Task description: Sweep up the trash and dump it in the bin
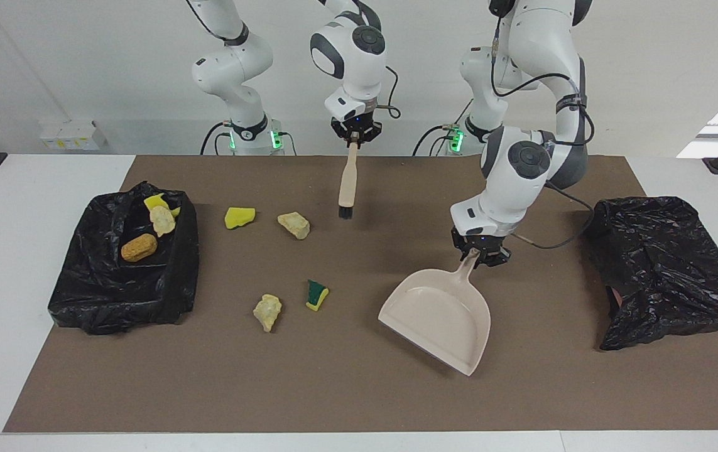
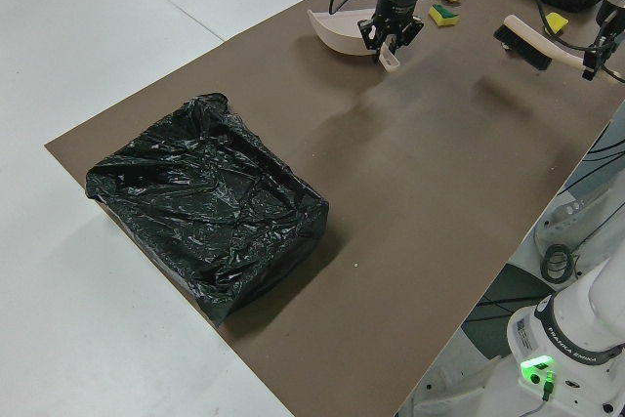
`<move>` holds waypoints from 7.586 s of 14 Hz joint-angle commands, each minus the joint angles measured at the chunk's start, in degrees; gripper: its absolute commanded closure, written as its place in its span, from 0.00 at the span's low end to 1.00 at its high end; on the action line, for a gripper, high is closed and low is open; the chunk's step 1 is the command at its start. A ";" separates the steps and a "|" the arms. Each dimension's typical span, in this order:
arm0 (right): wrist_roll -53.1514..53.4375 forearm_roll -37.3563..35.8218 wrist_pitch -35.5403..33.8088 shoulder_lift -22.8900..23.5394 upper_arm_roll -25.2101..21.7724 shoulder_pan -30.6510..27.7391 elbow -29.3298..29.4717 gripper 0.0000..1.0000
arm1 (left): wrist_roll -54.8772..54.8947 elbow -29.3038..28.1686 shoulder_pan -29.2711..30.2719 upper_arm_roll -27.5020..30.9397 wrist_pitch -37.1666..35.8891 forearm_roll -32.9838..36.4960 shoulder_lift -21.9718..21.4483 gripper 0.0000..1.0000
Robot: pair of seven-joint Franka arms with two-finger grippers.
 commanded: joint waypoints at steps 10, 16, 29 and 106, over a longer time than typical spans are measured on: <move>-1.83 -9.64 -11.55 -0.96 0.16 -13.00 0.92 1.00 | 28.60 -1.12 -2.66 -0.49 -4.67 11.44 -2.06 1.00; -4.56 -16.68 -20.34 -1.31 0.16 -20.31 -0.66 1.00 | 28.25 -8.86 -10.73 -0.49 -3.97 13.20 -7.33 1.00; -17.20 -13.18 -14.82 -16.52 -0.02 -30.95 -21.85 1.00 | 18.41 -14.84 -15.23 -0.67 -0.99 13.11 -10.15 1.00; -18.37 6.08 3.63 6.23 1.04 -8.03 2.76 1.00 | 57.40 6.07 18.85 -0.49 -10.47 2.04 -4.62 1.00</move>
